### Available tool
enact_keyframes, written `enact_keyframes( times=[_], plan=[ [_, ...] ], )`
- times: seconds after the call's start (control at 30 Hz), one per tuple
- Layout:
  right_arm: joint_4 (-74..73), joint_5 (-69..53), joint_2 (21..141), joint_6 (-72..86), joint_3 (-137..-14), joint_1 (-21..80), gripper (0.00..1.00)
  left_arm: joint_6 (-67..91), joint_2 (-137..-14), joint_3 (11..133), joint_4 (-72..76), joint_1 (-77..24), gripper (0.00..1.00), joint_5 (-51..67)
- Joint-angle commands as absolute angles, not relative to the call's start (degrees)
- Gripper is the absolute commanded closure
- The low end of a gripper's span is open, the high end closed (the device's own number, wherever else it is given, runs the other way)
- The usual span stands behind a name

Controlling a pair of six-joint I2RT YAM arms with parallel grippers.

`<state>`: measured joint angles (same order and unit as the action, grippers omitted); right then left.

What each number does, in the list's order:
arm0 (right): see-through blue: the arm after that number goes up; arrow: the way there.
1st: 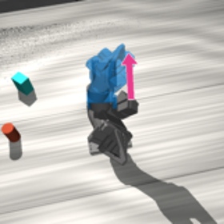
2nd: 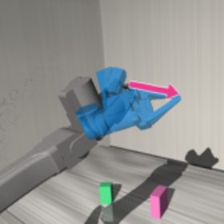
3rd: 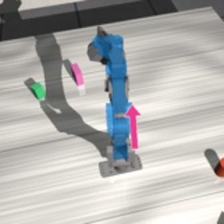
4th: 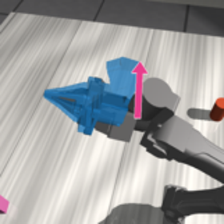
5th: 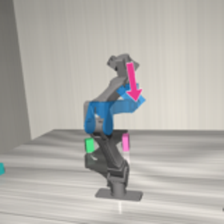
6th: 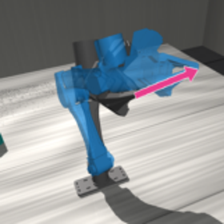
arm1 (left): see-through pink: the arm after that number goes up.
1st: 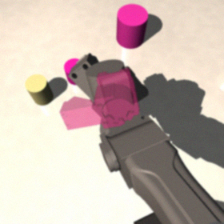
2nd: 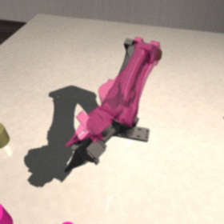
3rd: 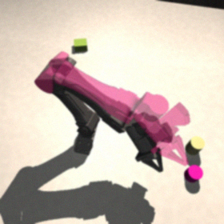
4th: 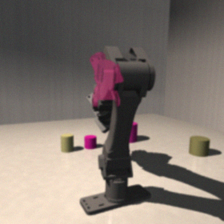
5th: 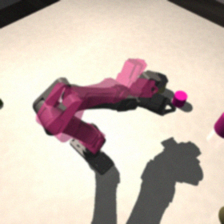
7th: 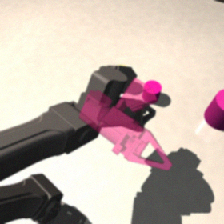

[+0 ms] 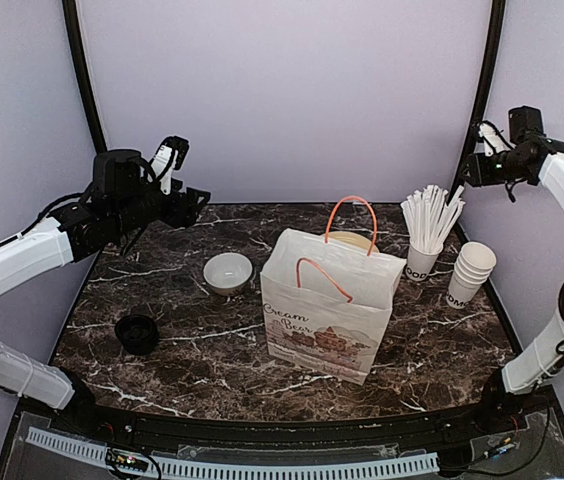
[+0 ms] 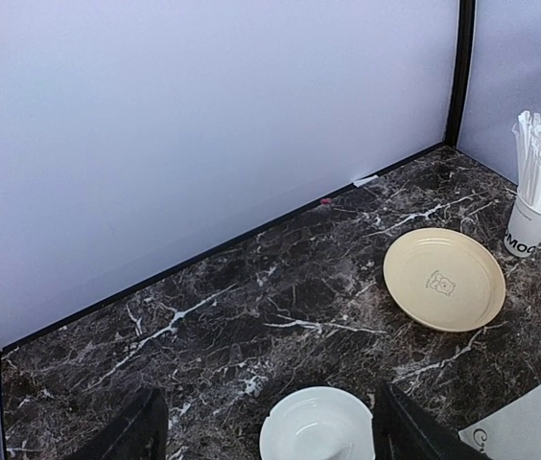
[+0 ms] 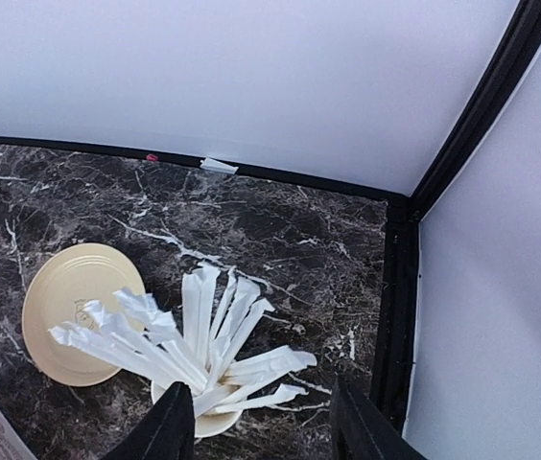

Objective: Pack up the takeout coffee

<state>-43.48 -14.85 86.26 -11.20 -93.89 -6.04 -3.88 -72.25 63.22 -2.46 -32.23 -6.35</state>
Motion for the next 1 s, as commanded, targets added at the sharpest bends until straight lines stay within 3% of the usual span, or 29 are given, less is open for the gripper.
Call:
enact_keyframes(
  times=[0.0, 0.27, 0.37, 0.5, 0.7, 0.97],
  plan=[
    [-42.25, -11.77, 90.81, -9.03, -96.13, -6.24, 0.52, -4.33, -71.2, 63.02, -2.39, -31.81, 0.25, -5.43],
    [-43.44, -10.63, 94.23, -8.7, -96.91, -6.26, 0.51, -4.52, -71.1, 62.99, -2.33, -31.82, 0.25, -5.19],
    [-43.18, -11.03, 94.4, -8.47, -96.14, -6.32, 0.6, -4.57, -71.18, 62.94, -2.35, -31.86, 0.25, -5.12],
    [-43.17, -11.93, 93.94, -8.34, -96.11, -6.32, 0.81, -4.51, -71.44, 63.02, -2.46, -31.82, 0.25, -4.87],
    [-43.83, -12.36, 92.05, -8.8, -96.42, -6.32, 1.0, -4.59, -71.67, 63.11, -2.54, -31.84, 0.25, -4.71],
    [-47.33, -13.04, 87.69, -9.93, -103.03, -6.33, 1.0, -4.85, -71.74, 63.11, -2.62, -31.8, 0.25, -4.63]
  ],
)
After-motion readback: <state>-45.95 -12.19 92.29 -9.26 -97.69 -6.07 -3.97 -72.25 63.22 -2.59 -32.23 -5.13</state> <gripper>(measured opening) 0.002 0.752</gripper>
